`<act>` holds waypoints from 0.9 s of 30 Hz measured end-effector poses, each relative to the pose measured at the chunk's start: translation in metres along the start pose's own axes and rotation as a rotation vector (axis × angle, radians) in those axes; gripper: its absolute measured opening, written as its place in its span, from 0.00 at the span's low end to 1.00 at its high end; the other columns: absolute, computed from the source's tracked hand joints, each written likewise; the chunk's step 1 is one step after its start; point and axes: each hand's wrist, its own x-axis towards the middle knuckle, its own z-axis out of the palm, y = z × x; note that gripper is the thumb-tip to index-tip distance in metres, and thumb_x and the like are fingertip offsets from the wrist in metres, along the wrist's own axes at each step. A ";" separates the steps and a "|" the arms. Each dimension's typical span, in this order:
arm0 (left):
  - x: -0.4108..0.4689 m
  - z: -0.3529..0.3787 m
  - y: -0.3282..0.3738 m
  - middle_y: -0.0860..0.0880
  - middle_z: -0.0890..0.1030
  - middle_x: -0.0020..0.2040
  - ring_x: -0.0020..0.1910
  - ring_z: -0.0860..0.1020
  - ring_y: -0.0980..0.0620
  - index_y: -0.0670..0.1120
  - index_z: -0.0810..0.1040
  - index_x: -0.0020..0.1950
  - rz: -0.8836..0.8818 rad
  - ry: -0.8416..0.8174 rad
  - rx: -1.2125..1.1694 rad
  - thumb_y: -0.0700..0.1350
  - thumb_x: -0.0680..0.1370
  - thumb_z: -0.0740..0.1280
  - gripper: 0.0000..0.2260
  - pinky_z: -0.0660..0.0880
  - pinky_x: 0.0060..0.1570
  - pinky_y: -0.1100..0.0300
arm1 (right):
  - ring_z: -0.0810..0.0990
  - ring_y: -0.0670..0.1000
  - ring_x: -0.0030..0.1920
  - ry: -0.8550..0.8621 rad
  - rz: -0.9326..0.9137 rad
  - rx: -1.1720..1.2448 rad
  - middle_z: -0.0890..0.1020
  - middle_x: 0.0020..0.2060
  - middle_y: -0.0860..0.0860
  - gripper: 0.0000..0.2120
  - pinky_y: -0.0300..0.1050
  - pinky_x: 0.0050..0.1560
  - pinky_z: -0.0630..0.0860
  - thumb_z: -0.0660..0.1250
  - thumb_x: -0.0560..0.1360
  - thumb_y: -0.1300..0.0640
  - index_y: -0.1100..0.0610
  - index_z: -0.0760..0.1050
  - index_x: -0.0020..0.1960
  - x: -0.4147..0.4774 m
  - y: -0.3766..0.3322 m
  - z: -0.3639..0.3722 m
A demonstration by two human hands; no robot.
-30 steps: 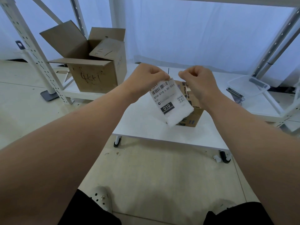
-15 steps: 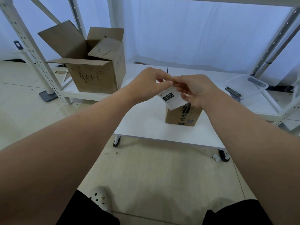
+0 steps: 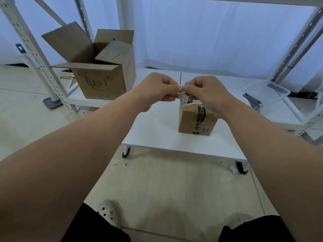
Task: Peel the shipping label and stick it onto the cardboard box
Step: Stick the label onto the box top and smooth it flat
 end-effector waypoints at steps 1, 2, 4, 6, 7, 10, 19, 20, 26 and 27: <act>0.000 0.000 0.001 0.48 0.83 0.38 0.37 0.82 0.57 0.42 0.78 0.41 -0.014 -0.011 -0.031 0.41 0.75 0.70 0.04 0.80 0.46 0.64 | 0.82 0.49 0.43 -0.005 0.005 0.033 0.85 0.43 0.52 0.07 0.51 0.54 0.78 0.70 0.72 0.52 0.56 0.81 0.41 0.000 0.000 -0.002; 0.001 0.000 0.001 0.49 0.82 0.37 0.36 0.82 0.57 0.43 0.78 0.40 -0.028 -0.022 -0.070 0.41 0.75 0.70 0.04 0.80 0.47 0.63 | 0.82 0.49 0.44 -0.010 0.012 0.085 0.85 0.44 0.51 0.06 0.51 0.54 0.78 0.69 0.74 0.55 0.57 0.80 0.41 0.001 0.001 -0.003; 0.002 -0.002 0.001 0.50 0.81 0.36 0.35 0.80 0.57 0.44 0.79 0.40 -0.042 -0.034 -0.149 0.40 0.75 0.69 0.04 0.79 0.47 0.62 | 0.82 0.50 0.46 -0.031 0.022 0.223 0.83 0.47 0.48 0.06 0.47 0.56 0.79 0.68 0.75 0.59 0.57 0.80 0.39 0.002 0.001 -0.005; 0.004 -0.004 -0.001 0.50 0.80 0.36 0.34 0.79 0.57 0.44 0.78 0.39 -0.040 -0.031 -0.179 0.39 0.75 0.69 0.05 0.78 0.47 0.63 | 0.82 0.50 0.47 -0.065 0.034 0.331 0.81 0.49 0.50 0.07 0.43 0.57 0.78 0.67 0.75 0.62 0.59 0.79 0.38 0.003 0.002 -0.005; 0.004 -0.004 -0.003 0.49 0.80 0.36 0.34 0.79 0.57 0.43 0.78 0.39 -0.041 -0.022 -0.175 0.39 0.76 0.68 0.05 0.78 0.46 0.63 | 0.82 0.49 0.47 -0.075 0.043 0.351 0.81 0.47 0.51 0.08 0.43 0.57 0.78 0.67 0.75 0.63 0.59 0.79 0.38 0.004 0.004 -0.004; 0.005 -0.004 -0.004 0.48 0.80 0.37 0.36 0.79 0.55 0.43 0.77 0.40 -0.047 0.020 -0.182 0.40 0.77 0.67 0.05 0.79 0.46 0.63 | 0.81 0.51 0.46 -0.081 0.073 0.384 0.82 0.43 0.56 0.08 0.44 0.58 0.78 0.66 0.76 0.63 0.60 0.78 0.38 0.004 0.009 -0.003; 0.007 0.013 -0.002 0.43 0.81 0.40 0.37 0.82 0.52 0.39 0.76 0.43 0.023 0.198 -0.392 0.38 0.78 0.66 0.04 0.81 0.44 0.62 | 0.84 0.52 0.49 -0.049 0.181 0.660 0.85 0.48 0.56 0.16 0.46 0.55 0.80 0.62 0.79 0.50 0.62 0.79 0.52 0.005 0.004 -0.003; 0.007 0.014 -0.001 0.42 0.81 0.40 0.38 0.82 0.51 0.38 0.76 0.44 0.042 0.217 -0.403 0.38 0.78 0.66 0.04 0.81 0.43 0.62 | 0.84 0.53 0.51 -0.064 0.189 0.674 0.84 0.51 0.56 0.21 0.47 0.55 0.80 0.60 0.79 0.45 0.62 0.78 0.55 0.006 0.003 -0.002; 0.006 0.021 0.001 0.43 0.80 0.39 0.44 0.81 0.45 0.41 0.75 0.41 0.176 0.331 -0.245 0.38 0.75 0.68 0.04 0.80 0.52 0.50 | 0.84 0.56 0.53 -0.017 0.112 0.596 0.84 0.53 0.58 0.11 0.52 0.60 0.78 0.67 0.76 0.50 0.58 0.80 0.49 0.005 -0.003 0.008; 0.006 0.021 0.002 0.44 0.80 0.39 0.43 0.80 0.46 0.42 0.76 0.40 0.189 0.346 -0.197 0.39 0.75 0.68 0.05 0.80 0.53 0.50 | 0.84 0.56 0.52 0.019 0.113 0.607 0.84 0.51 0.57 0.08 0.53 0.60 0.78 0.68 0.76 0.53 0.58 0.80 0.47 0.004 -0.002 0.008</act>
